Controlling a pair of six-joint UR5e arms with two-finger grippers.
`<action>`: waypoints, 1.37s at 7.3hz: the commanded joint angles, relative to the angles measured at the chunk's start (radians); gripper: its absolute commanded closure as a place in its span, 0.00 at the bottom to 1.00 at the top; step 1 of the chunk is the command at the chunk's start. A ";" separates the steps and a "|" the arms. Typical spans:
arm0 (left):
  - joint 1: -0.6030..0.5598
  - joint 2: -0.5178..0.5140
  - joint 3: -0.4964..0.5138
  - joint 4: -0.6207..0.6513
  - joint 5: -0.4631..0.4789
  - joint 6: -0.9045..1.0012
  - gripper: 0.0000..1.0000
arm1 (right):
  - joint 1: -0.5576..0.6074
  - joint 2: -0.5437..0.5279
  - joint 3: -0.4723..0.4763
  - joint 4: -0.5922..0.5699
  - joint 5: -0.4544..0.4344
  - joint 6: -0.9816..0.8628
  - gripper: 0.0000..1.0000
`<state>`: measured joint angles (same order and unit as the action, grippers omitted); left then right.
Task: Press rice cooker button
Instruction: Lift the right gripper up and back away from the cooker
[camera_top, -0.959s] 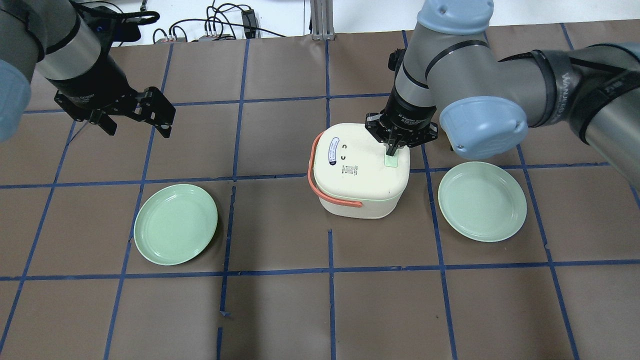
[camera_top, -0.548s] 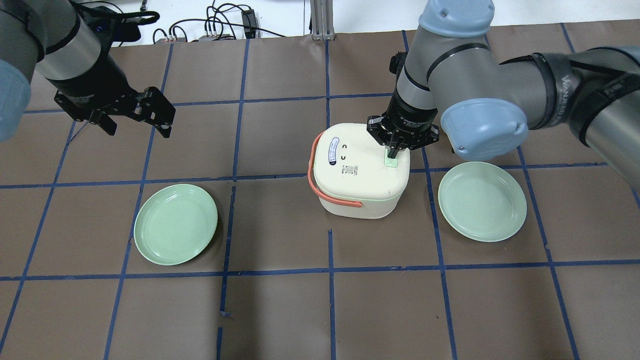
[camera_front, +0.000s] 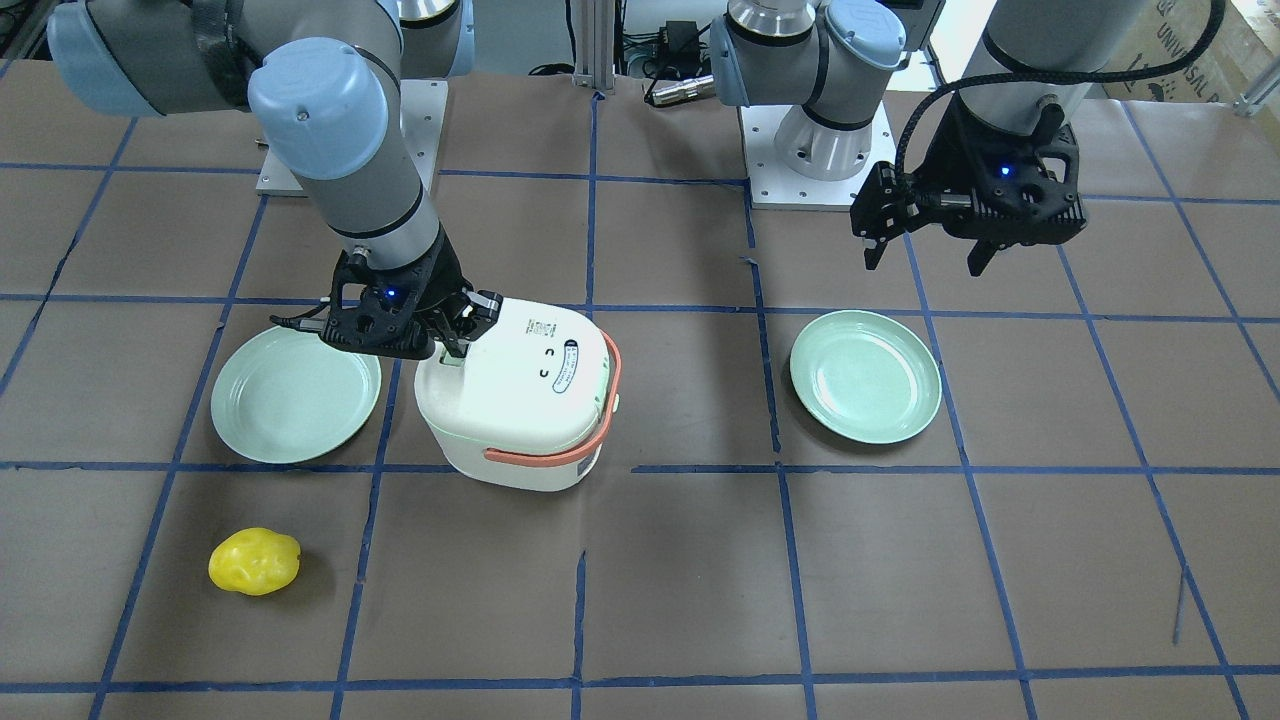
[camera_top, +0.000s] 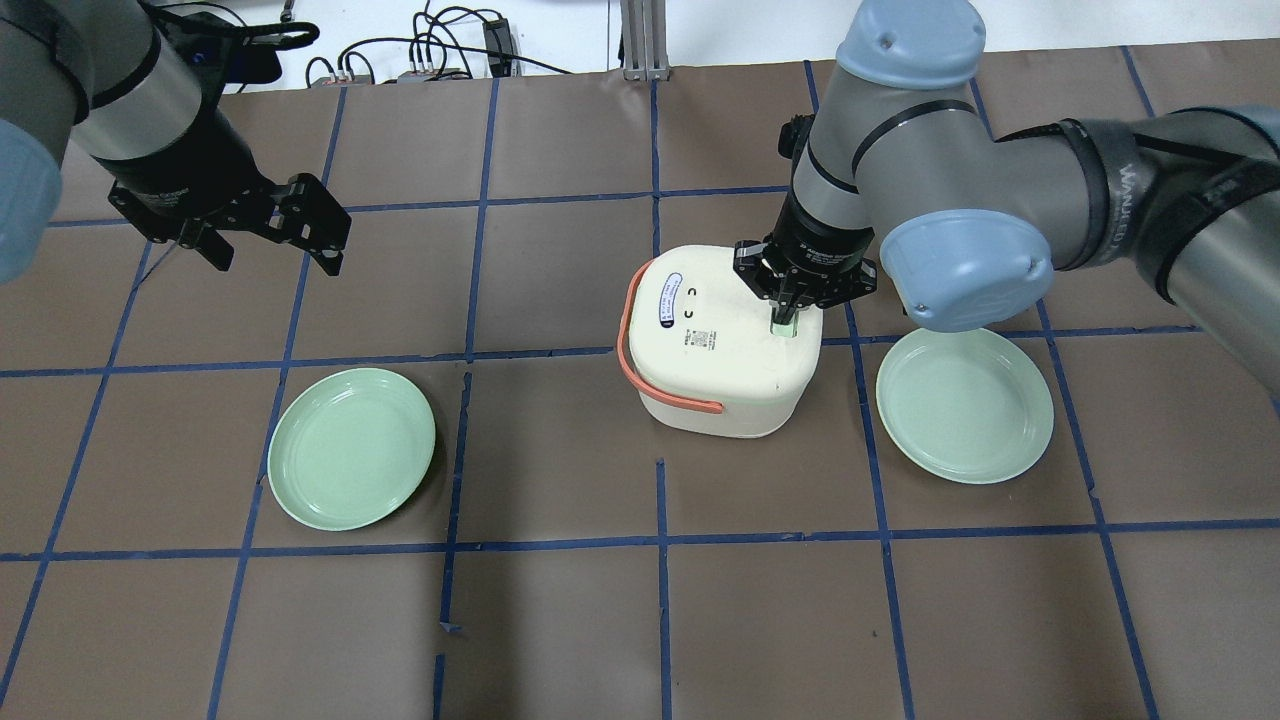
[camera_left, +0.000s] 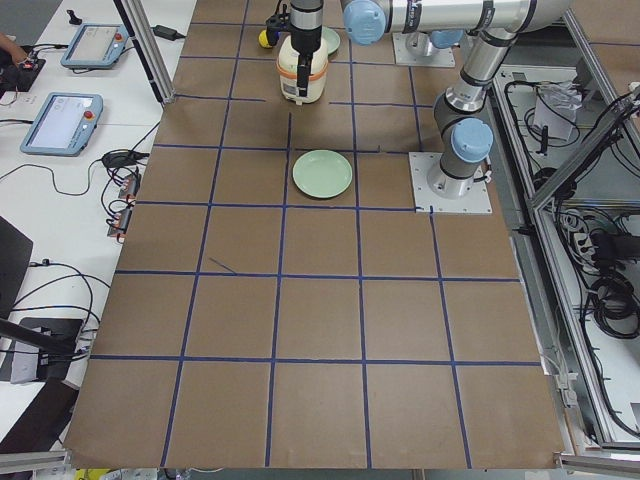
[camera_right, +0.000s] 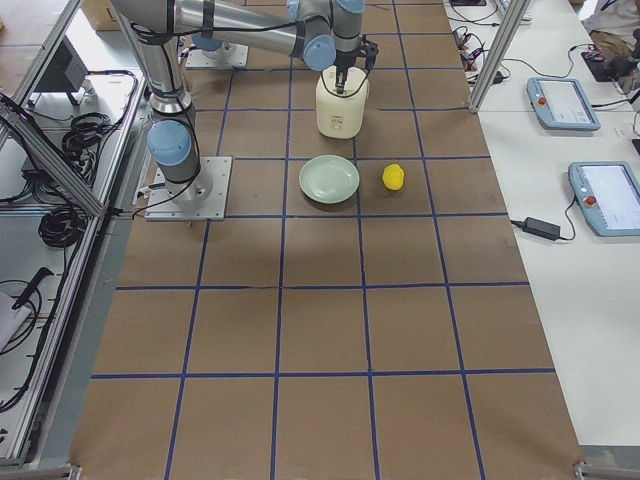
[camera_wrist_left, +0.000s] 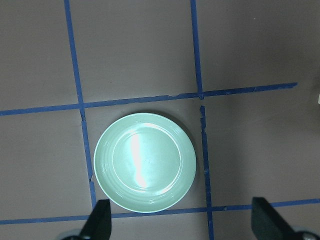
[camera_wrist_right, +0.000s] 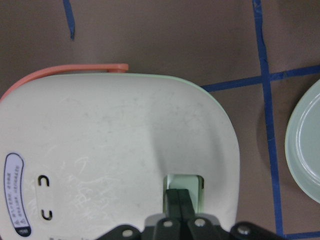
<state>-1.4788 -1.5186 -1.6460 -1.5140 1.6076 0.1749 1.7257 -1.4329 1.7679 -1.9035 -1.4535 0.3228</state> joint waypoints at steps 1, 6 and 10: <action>0.000 0.000 0.000 0.000 0.000 0.000 0.00 | 0.000 -0.004 -0.008 0.000 -0.001 0.001 0.86; 0.000 0.000 0.000 0.000 0.000 0.000 0.00 | -0.015 -0.005 -0.238 0.252 -0.011 -0.030 0.84; 0.000 0.000 0.000 0.000 0.000 0.000 0.00 | -0.121 -0.032 -0.303 0.385 -0.100 -0.183 0.51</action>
<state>-1.4788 -1.5187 -1.6459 -1.5141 1.6076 0.1749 1.6325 -1.4546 1.4695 -1.5463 -1.5343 0.1717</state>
